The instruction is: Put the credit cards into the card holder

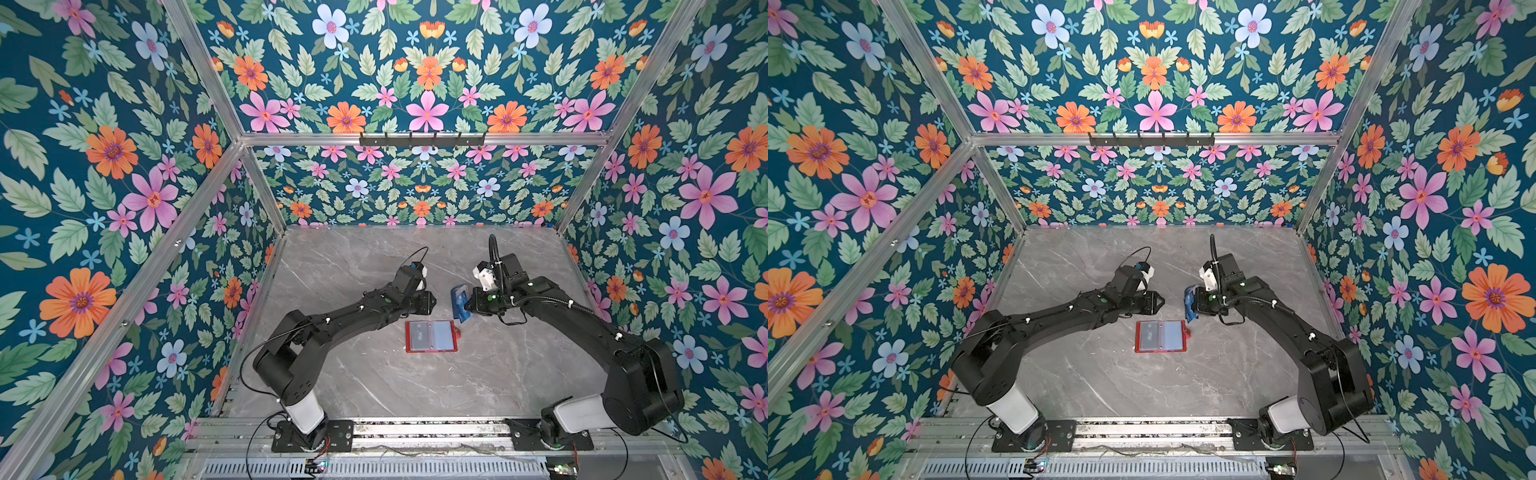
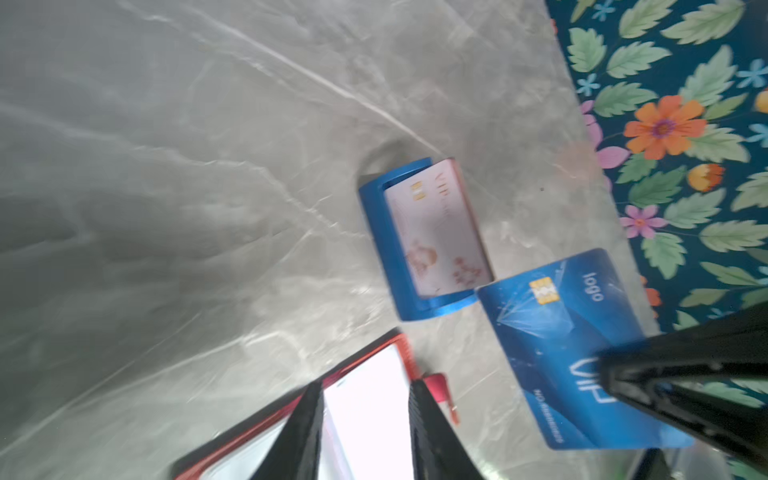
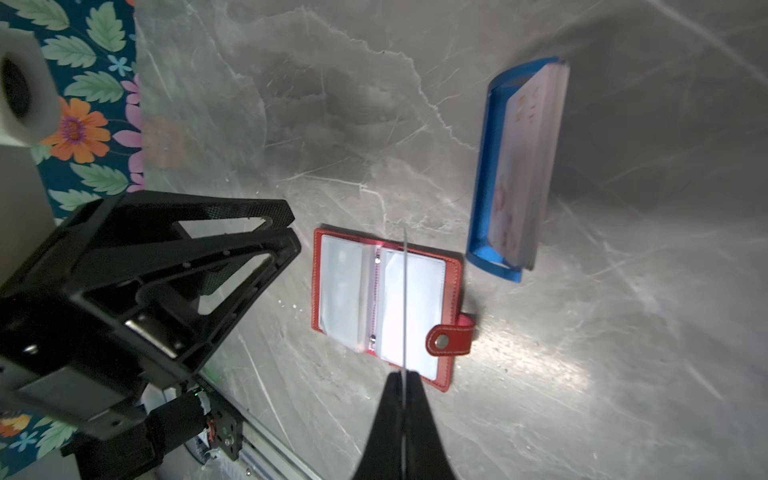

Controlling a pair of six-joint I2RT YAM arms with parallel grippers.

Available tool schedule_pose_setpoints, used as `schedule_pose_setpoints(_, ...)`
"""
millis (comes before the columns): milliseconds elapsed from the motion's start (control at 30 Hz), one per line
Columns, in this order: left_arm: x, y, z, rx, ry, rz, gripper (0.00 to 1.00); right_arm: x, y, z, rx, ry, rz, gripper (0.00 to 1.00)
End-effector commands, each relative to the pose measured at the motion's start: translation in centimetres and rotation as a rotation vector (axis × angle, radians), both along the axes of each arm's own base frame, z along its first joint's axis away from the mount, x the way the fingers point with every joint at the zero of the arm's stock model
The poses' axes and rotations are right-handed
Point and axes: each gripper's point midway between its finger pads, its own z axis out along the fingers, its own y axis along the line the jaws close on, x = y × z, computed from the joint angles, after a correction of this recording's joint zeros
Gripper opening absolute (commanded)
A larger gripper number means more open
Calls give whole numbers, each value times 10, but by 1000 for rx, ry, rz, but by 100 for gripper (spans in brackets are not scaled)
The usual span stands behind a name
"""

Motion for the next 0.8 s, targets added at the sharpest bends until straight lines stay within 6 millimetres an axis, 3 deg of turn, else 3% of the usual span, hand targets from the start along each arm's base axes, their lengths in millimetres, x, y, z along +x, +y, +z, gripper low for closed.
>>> schedule_pose_setpoints(0, -7, 31, -12, 86, -23, 52, 37, -2, 18, 6, 93, -24, 29, 0)
schedule_pose_setpoints(167, -29, 59, -36, 91, 20, 78, 37, -12, 33, -8, 116, -2, 51, 0)
schedule_pose_setpoints(300, -44, 66, -48, 54, 44, 77, 38, -17, 42, -20, 137, 17, 57, 0)
schedule_pose_setpoints(767, -59, 63, -68, -26, 103, 61, 38, -29, 58, -52, 157, 95, 77, 0)
